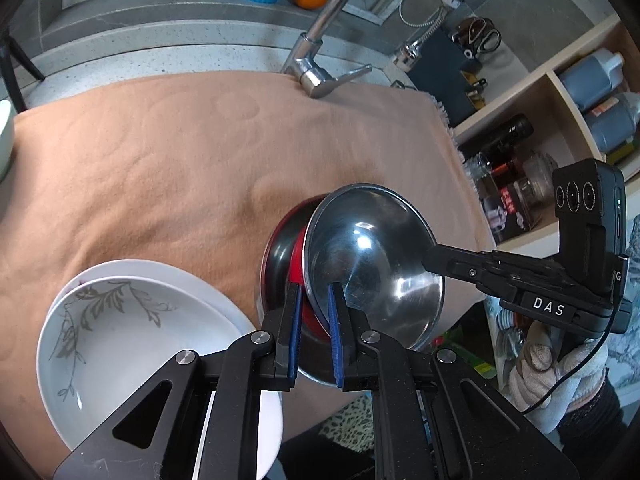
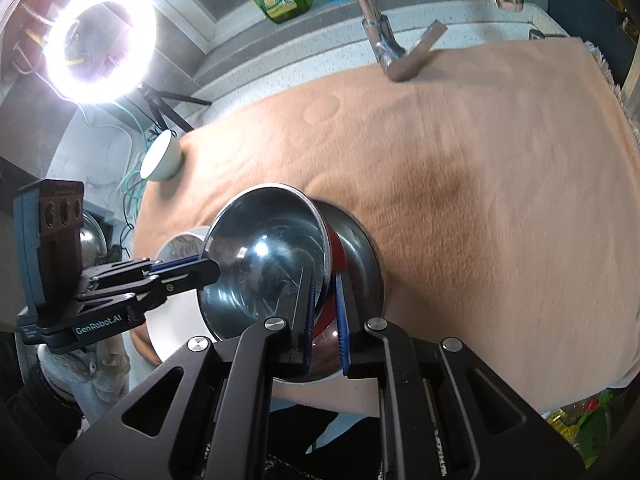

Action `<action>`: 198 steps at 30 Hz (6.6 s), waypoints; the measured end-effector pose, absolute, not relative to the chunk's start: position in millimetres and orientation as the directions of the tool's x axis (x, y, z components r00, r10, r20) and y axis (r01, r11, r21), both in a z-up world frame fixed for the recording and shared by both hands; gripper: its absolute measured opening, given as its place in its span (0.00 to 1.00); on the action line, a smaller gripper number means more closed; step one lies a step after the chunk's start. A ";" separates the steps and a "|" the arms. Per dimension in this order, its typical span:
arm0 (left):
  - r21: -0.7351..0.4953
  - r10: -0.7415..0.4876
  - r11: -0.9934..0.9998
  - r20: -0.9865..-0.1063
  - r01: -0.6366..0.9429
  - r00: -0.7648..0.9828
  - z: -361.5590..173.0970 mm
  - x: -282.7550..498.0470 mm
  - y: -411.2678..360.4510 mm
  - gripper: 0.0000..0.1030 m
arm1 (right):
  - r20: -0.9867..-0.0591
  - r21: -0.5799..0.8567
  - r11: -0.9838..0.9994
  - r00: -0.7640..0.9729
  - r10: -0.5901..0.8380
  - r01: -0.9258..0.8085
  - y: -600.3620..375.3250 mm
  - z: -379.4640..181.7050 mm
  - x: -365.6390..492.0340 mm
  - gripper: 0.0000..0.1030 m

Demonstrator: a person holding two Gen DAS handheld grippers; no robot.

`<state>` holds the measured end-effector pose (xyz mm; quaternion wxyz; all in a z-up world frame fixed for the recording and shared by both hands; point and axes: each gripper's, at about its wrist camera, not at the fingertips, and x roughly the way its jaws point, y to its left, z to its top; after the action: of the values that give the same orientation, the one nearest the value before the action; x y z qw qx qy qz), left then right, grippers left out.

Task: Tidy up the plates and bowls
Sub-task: 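Lower the red-bottomed bowl into the large steel bowl with the right gripper, then open the right gripper to release the red-bottomed bowl, then move the right gripper to the pale blue bowl rim and close, then carry the pale blue bowl with the right gripper into the nested steel bowls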

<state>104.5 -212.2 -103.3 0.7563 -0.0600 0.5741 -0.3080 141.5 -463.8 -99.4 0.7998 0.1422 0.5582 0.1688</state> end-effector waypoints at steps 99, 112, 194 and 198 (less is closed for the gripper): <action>-0.408 -0.526 0.812 -0.822 0.416 0.219 -83.1 118.2 -162.4 0.11 | -0.800 0.364 0.925 0.470 0.372 -0.112 -419.6 -58.5 149.5 0.49; -0.425 -0.508 0.859 -0.779 0.285 0.368 -64.2 125.3 -69.5 0.11 | -0.732 0.393 0.886 0.499 0.464 -0.248 -333.4 -24.2 168.9 0.49; -0.532 -0.440 0.838 -0.790 -0.120 0.427 -141.8 283.3 115.3 0.11 | -0.852 0.451 0.846 0.143 0.503 -0.285 -98.7 -141.9 372.6 0.10; -0.541 -0.449 0.835 -0.777 -0.103 0.440 -131.7 276.5 111.5 0.11 | -0.845 0.459 0.843 0.155 0.512 -0.282 -106.2 -132.5 367.0 0.10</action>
<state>276.5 111.5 -131.7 0.8056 -0.2666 0.5181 -0.1073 367.0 -106.2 -132.5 0.7537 0.0965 0.5943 0.2634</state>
